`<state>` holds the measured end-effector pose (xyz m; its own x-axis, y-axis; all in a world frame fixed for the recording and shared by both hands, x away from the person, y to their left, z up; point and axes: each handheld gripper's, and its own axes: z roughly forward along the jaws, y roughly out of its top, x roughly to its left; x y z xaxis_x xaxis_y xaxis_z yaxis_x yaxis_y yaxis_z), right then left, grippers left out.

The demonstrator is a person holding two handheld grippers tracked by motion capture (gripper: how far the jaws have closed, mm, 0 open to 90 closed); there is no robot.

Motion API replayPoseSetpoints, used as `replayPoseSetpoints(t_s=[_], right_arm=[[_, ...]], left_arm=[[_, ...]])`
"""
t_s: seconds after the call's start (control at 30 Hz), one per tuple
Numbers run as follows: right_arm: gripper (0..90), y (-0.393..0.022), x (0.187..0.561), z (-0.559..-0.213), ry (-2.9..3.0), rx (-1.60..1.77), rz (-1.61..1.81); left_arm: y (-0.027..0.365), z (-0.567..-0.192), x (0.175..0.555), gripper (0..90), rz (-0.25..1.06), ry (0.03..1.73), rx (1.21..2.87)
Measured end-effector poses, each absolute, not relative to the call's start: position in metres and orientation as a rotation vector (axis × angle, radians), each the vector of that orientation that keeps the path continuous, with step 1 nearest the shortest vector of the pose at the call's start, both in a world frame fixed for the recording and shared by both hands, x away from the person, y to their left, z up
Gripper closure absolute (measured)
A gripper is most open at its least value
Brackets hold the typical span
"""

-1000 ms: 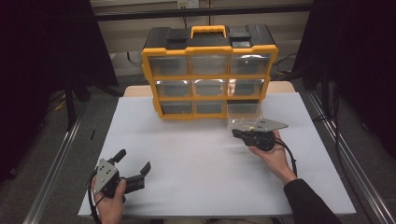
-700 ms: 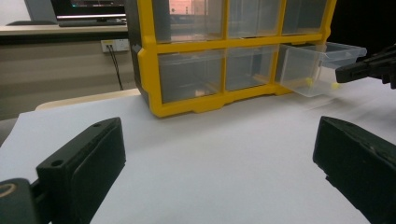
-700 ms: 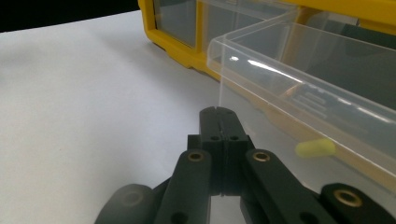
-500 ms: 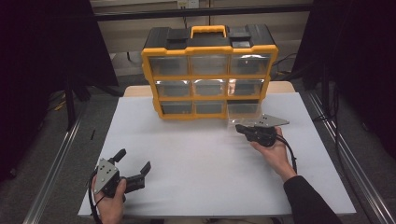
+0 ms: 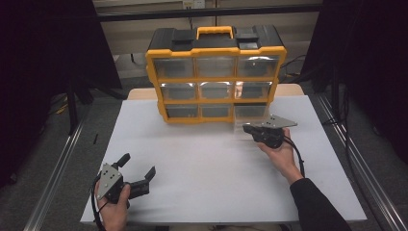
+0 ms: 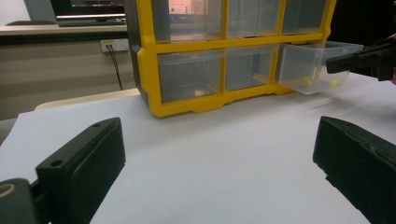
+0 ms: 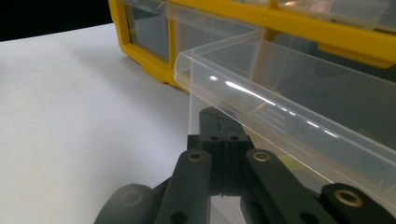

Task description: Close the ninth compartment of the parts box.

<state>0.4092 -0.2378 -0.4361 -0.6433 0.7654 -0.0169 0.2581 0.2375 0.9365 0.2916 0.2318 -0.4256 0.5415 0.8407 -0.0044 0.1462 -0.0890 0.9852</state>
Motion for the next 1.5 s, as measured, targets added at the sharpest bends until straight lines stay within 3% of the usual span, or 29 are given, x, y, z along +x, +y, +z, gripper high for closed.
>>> replayPoseSetpoints(t_s=[1.5], right_arm=[[90.0, -0.237, 0.433, -0.44, 1.971, 1.004, 1.424]], left_arm=[[0.232, -0.426, 0.292, 2.3, 0.719, 0.863, 1.583]])
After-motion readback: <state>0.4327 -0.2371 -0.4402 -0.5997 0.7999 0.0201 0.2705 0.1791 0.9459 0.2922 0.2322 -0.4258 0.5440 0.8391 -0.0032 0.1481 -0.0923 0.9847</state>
